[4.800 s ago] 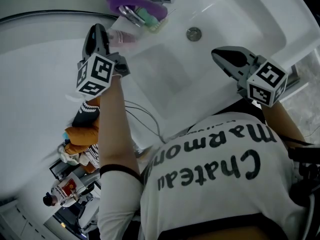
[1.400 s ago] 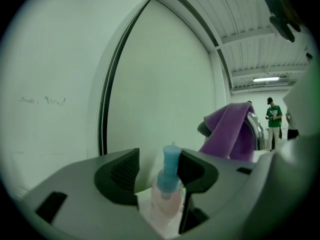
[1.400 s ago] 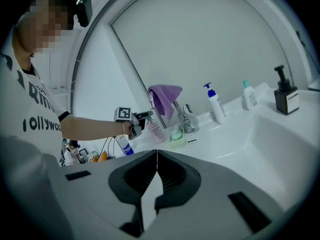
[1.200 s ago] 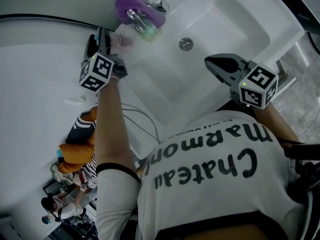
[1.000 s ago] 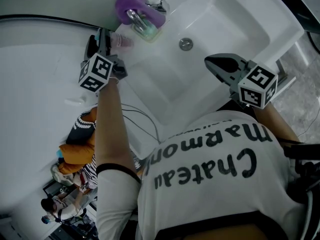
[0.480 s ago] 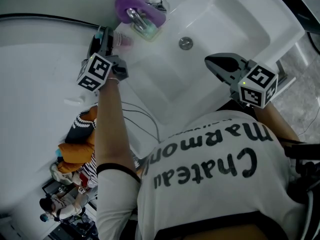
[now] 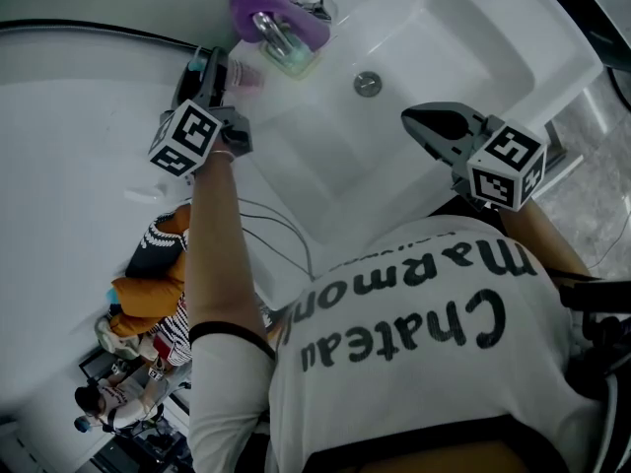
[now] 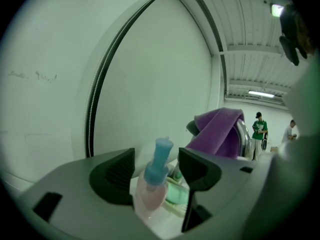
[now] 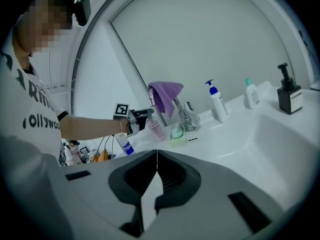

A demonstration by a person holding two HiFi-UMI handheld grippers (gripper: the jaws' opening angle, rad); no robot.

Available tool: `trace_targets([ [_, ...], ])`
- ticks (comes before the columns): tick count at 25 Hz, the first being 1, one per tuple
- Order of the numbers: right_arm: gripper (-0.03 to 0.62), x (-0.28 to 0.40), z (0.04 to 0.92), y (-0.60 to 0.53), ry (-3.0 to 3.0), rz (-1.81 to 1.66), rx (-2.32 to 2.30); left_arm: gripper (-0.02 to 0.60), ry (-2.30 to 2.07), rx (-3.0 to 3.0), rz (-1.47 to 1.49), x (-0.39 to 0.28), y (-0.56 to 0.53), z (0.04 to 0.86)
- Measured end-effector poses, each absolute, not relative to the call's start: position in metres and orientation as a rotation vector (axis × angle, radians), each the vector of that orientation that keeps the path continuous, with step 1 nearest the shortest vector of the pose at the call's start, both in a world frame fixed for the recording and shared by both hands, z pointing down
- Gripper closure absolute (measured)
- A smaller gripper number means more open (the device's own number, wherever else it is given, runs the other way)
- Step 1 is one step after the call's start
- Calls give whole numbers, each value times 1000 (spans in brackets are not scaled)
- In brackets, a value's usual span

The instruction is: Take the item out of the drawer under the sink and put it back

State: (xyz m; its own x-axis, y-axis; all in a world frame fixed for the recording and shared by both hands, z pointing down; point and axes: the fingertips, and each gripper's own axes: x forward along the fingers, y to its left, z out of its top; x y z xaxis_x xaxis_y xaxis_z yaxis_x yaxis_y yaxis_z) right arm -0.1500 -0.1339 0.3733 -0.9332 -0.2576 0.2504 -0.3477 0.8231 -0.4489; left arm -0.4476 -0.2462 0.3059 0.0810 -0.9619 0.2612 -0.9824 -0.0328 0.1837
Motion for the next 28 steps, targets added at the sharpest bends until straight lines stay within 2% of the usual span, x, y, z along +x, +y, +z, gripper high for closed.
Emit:
trace_targets([
  [14, 582, -164, 365, -119, -2829, 707, 432, 325, -1987, 2089, 299, -440, -222, 300],
  [28, 582, -207, 350, -68, -2842, 640, 301, 325, -1953, 2113, 179, -428, -137, 281],
])
